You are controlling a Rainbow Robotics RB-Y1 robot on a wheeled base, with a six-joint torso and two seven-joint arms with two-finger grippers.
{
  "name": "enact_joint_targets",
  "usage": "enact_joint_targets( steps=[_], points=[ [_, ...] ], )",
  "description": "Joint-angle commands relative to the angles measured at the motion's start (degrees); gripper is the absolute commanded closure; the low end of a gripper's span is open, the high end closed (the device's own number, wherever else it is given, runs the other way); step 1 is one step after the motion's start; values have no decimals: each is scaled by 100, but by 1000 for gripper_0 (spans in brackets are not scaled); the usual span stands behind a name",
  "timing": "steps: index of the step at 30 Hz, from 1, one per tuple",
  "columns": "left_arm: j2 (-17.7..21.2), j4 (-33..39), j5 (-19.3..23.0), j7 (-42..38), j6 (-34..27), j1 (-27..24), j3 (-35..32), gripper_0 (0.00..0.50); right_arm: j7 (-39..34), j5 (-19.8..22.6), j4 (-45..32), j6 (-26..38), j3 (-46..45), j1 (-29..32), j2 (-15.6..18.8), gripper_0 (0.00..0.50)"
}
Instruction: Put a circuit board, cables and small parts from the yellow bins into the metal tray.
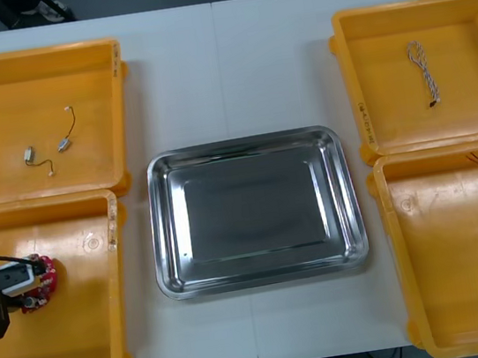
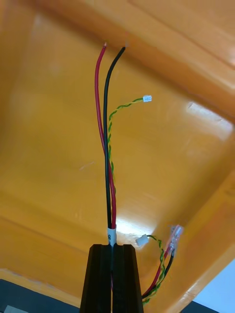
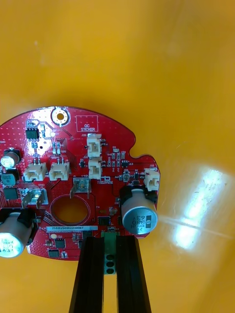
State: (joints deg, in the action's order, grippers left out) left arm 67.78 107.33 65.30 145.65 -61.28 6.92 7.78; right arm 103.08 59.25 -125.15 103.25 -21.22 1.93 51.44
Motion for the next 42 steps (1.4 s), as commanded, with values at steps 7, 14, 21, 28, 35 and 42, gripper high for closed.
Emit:
enact_joint_targets(
  steps=[7,14,21,28,35,42],
  points=[
    [201,262,211,587,-692,-288,-787,500,-623,333,-237,675,-146,-1054,6,500],
    [-10,499,246,271,-1360,-420,-1314,500,-1590,675,-378,675,-154,-1555,6,500],
    [-160,1097,97,-731,-2063,-622,-1578,500,-2231,702,-826,675,144,-1564,6,500],
    [-344,1923,-352,-1970,-2889,-877,-1675,500,-2231,658,-1099,675,689,-1678,6,500],
    [-678,2521,-510,-2937,-3698,-1237,-1675,500,-2249,614,-1125,675,1357,-2117,-3,500],
    [-1012,2969,-563,-3816,-4392,-1659,-1534,500,-2275,403,-1125,675,1937,-2522,-161,500]
  ],
)
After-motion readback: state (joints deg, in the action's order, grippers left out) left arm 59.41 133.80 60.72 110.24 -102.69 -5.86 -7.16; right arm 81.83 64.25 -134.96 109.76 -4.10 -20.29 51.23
